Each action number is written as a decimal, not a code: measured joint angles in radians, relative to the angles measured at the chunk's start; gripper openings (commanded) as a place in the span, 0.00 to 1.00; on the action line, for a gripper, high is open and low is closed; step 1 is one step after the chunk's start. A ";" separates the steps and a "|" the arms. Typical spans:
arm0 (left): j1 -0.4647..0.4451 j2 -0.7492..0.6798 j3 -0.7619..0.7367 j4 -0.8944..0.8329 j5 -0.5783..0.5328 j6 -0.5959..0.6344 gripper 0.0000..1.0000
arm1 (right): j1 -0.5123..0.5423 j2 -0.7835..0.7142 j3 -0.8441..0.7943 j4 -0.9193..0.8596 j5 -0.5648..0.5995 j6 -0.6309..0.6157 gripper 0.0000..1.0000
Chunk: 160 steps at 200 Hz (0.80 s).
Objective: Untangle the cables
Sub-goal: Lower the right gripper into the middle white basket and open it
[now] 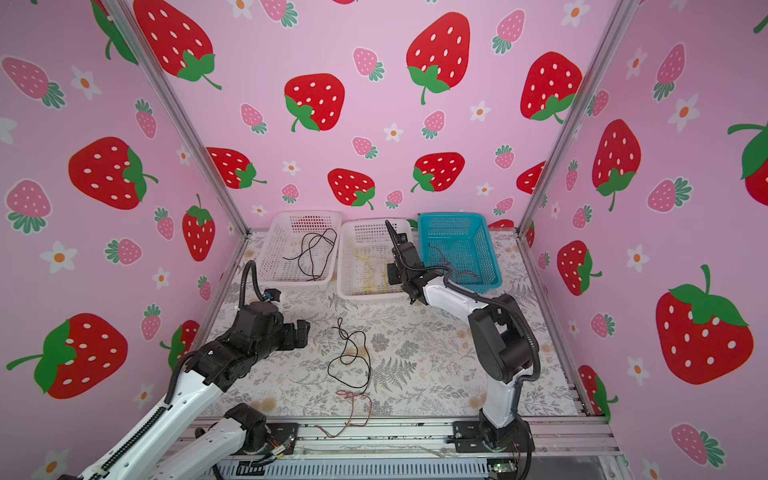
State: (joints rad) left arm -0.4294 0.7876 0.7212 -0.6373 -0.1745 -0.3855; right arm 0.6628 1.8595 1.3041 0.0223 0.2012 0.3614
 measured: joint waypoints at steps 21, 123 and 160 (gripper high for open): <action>0.000 -0.003 0.000 0.000 0.001 0.000 0.99 | -0.009 0.053 0.038 -0.011 0.001 -0.003 0.00; 0.001 -0.003 0.000 0.000 0.007 0.000 0.99 | -0.031 0.170 0.106 -0.068 -0.008 -0.012 0.05; 0.003 -0.003 0.000 0.000 0.015 0.000 0.99 | -0.031 0.170 0.125 -0.089 -0.019 -0.014 0.14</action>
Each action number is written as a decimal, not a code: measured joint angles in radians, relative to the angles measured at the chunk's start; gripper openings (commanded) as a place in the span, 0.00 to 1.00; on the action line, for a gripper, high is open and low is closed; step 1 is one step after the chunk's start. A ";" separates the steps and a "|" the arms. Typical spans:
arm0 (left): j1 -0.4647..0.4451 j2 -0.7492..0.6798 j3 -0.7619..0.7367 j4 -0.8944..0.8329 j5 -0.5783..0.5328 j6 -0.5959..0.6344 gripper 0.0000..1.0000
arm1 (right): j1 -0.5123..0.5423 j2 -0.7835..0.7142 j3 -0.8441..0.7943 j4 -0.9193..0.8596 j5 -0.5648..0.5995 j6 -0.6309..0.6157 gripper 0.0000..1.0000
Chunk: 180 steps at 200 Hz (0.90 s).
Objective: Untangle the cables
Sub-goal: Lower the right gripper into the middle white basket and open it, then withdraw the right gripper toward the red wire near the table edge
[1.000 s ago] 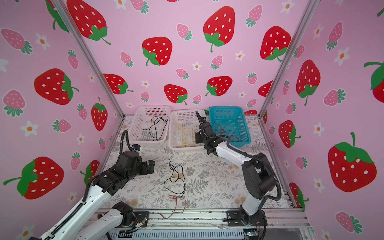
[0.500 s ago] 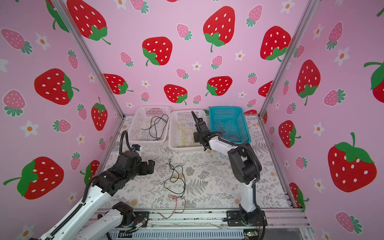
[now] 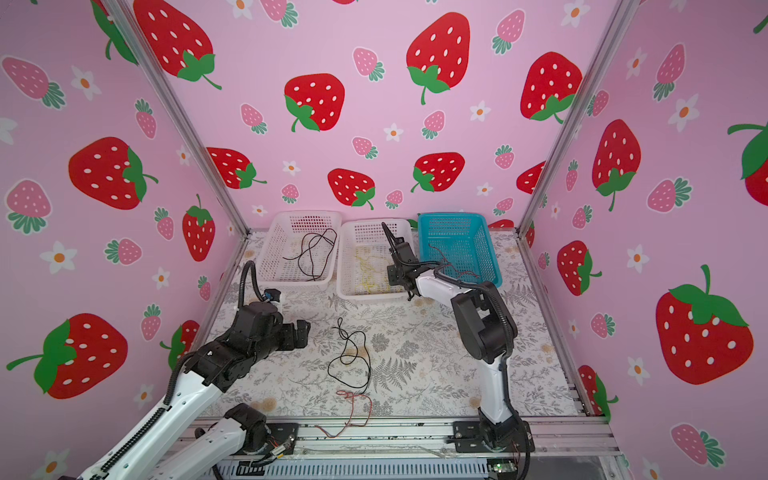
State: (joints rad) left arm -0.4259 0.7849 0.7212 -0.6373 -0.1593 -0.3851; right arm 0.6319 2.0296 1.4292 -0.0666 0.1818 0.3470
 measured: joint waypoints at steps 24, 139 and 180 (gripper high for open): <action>0.001 0.000 0.000 0.000 0.007 0.000 0.99 | 0.000 0.000 0.006 -0.010 -0.010 -0.004 0.22; 0.010 0.006 0.000 0.000 0.022 0.000 0.99 | 0.000 -0.085 0.029 -0.048 -0.055 -0.037 0.69; 0.012 0.021 0.000 0.000 0.025 0.000 0.99 | 0.014 -0.192 0.026 -0.040 -0.045 -0.069 0.93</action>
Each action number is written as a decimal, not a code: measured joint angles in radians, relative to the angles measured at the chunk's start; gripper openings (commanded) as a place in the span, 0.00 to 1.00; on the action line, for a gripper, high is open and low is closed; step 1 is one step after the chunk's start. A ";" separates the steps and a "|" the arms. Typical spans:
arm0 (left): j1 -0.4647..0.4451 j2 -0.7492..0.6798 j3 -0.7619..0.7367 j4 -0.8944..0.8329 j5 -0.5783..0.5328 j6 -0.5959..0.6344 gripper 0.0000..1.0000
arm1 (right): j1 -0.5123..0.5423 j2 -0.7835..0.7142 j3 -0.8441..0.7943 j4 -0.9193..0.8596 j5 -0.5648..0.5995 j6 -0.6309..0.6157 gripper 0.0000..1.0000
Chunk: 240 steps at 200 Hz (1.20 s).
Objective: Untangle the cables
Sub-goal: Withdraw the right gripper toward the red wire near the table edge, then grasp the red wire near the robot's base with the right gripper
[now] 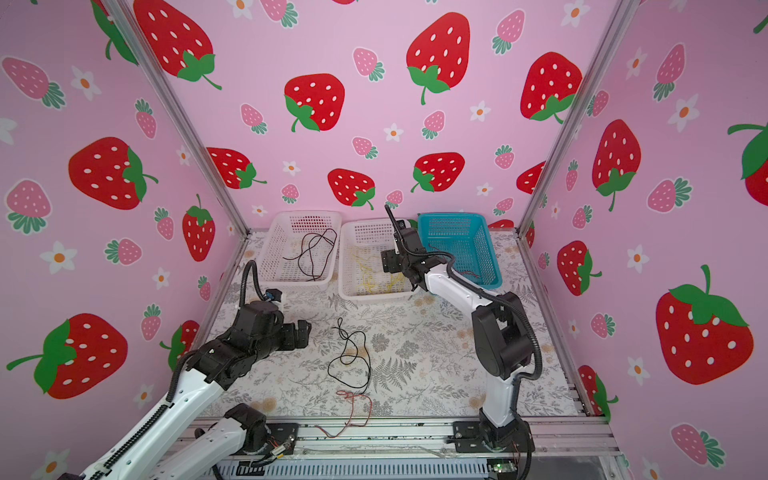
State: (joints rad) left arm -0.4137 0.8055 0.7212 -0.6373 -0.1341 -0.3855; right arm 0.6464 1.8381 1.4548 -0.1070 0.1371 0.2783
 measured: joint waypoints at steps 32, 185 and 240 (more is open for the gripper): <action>0.003 0.006 0.000 -0.001 0.004 0.000 0.99 | 0.044 -0.132 -0.082 0.030 0.026 -0.021 0.94; 0.003 0.040 0.017 -0.019 0.022 0.003 0.99 | 0.597 -0.754 -0.934 0.182 -0.105 0.232 0.84; 0.003 0.042 0.023 -0.019 0.023 0.004 0.99 | 0.753 -0.712 -0.976 0.203 -0.132 0.341 0.76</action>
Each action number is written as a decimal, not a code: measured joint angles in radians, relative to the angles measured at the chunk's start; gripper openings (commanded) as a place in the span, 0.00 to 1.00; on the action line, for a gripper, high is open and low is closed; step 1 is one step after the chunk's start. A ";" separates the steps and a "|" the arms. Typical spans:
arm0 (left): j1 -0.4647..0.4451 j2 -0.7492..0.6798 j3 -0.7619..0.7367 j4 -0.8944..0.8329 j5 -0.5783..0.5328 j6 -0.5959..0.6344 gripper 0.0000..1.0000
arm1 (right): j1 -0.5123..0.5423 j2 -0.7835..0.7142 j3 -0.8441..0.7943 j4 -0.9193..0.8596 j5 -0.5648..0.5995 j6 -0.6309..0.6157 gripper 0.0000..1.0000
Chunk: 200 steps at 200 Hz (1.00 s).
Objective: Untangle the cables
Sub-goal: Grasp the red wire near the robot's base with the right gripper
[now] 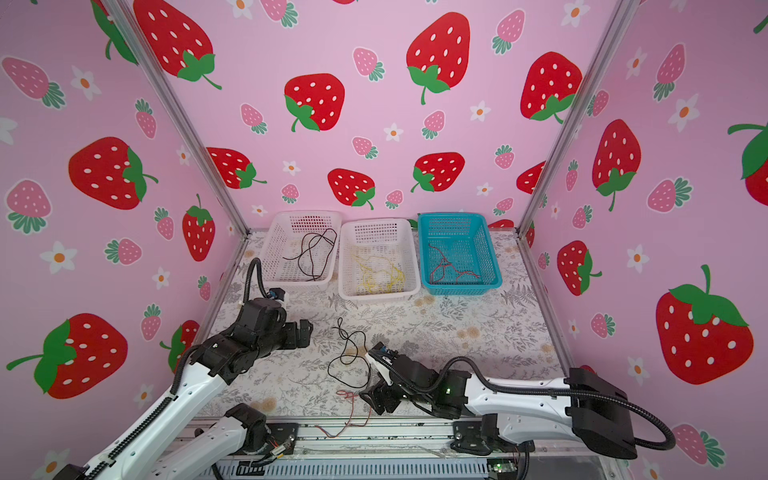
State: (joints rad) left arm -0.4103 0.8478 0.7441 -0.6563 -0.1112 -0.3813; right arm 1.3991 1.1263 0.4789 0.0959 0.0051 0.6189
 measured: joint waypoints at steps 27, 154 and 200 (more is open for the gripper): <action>0.000 0.003 0.000 0.000 0.000 0.000 0.99 | 0.052 0.085 0.000 0.024 -0.015 0.039 0.70; 0.000 0.014 0.001 0.000 0.017 0.004 0.99 | 0.066 0.234 -0.017 0.105 -0.031 0.087 0.15; 0.000 0.019 0.001 0.000 0.018 0.004 0.99 | 0.053 0.198 -0.017 0.090 0.020 0.092 0.00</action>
State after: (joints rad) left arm -0.4103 0.8665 0.7452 -0.6567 -0.0933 -0.3771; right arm 1.4517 1.3243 0.4618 0.1856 0.0254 0.7113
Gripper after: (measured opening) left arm 0.989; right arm 0.051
